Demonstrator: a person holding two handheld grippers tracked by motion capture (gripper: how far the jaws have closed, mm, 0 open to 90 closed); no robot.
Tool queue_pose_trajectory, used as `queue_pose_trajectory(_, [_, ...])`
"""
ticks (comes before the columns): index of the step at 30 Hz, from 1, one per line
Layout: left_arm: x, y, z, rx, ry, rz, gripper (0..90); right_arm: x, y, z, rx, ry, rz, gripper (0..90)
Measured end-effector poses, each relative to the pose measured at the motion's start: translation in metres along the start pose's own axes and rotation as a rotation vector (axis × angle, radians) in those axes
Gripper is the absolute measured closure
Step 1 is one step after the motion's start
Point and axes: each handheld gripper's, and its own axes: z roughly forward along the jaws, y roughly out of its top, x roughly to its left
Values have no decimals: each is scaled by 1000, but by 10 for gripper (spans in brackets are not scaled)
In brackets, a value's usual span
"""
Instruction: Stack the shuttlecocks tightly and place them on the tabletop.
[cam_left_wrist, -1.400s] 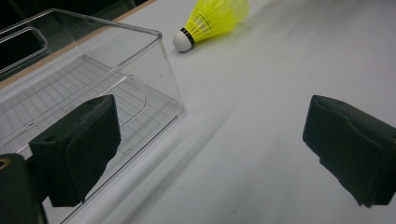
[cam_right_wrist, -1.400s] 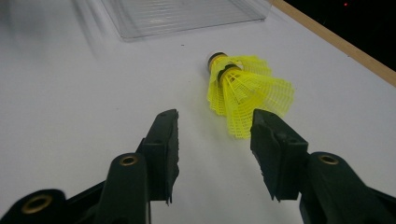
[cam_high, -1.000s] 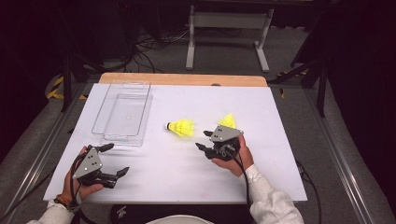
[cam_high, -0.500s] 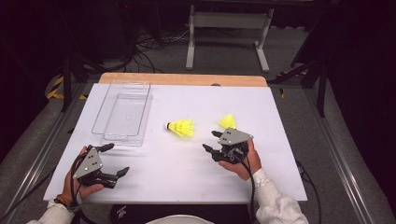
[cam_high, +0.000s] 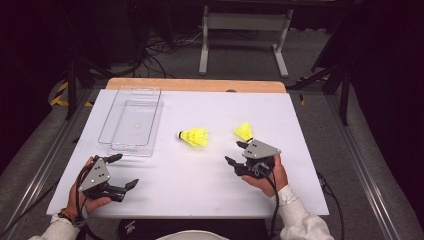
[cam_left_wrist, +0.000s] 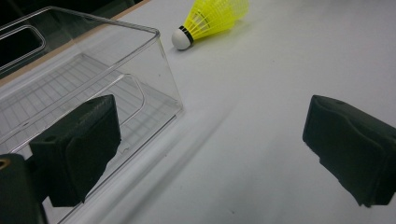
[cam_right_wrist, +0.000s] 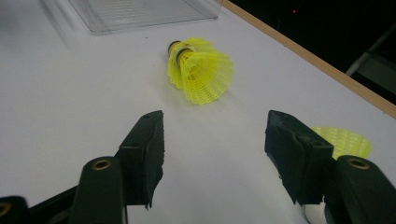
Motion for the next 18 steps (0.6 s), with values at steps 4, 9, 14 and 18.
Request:
queue_pose_trajectory(4, [0, 0, 0, 1, -1, 1, 51, -1, -4, -3, 4, -21, 3, 331])
queue_pose_trajectory(9, [0, 0, 0, 3, -5, 2, 51, -5, -7, -5, 6, -50, 13, 262])
queue_pose_trajectory(14, [0, 0, 1, 4, -7, 2, 51, -9, -9, -3, 24, -81, 32, 193])
queue_pose_trajectory(18, [0, 0, 1, 9, -9, 3, 51, -12, -14, 0, 48, -95, 28, 158])
